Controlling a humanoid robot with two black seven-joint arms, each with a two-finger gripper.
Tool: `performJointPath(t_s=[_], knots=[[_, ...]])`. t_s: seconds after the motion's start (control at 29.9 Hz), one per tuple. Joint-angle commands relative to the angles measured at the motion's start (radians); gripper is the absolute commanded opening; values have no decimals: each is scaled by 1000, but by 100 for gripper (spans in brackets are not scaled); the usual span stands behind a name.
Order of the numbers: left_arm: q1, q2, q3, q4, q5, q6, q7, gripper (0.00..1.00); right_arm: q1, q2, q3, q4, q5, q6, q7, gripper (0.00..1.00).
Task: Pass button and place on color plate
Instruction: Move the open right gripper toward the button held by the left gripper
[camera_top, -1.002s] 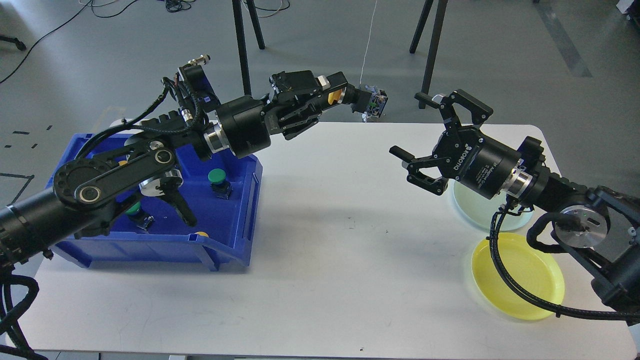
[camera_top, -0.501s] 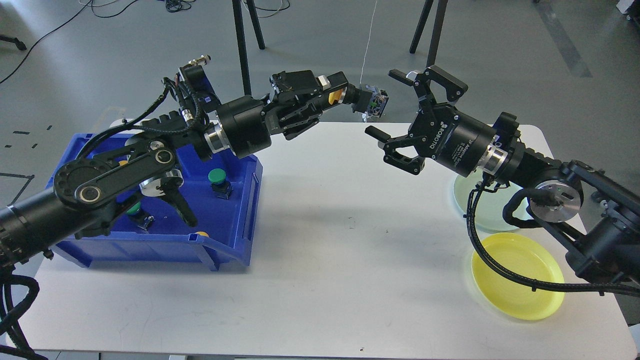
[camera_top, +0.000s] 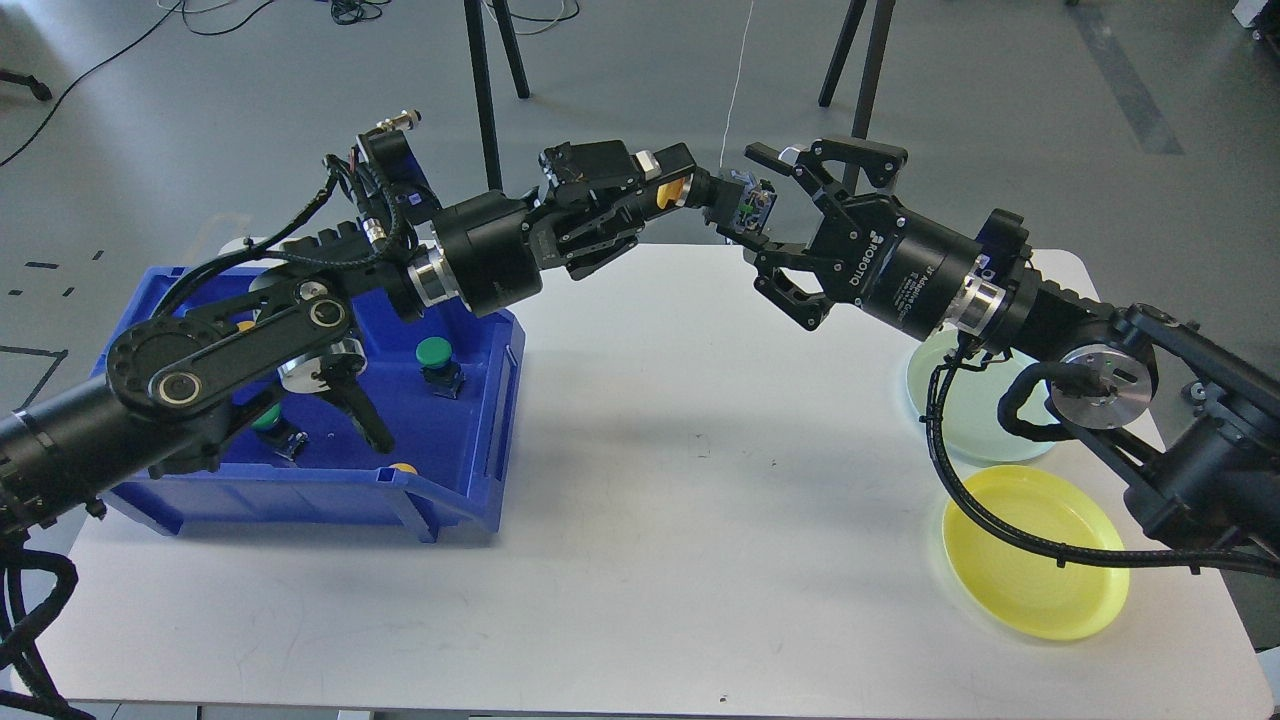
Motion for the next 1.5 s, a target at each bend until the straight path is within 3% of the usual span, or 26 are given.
performJointPath(t_s=[0.0, 0.13, 0.37, 0.57, 1.47], knots=[[0, 0, 0, -1, 0, 1, 0, 7, 0, 5, 4, 0, 0, 0, 1, 35], [2, 0, 0, -1, 0, 1, 0, 7, 0, 8, 4, -1, 0, 0, 3, 38], [2, 2, 0, -3, 2, 1, 0, 7, 0, 8, 4, -1, 3, 0, 14, 84], [2, 2, 0, -3, 2, 1, 0, 7, -2, 8, 4, -1, 6, 0, 14, 94], [5, 0, 0, -3, 0, 2, 0, 7, -2, -9, -13, 8, 20, 0, 9, 95]])
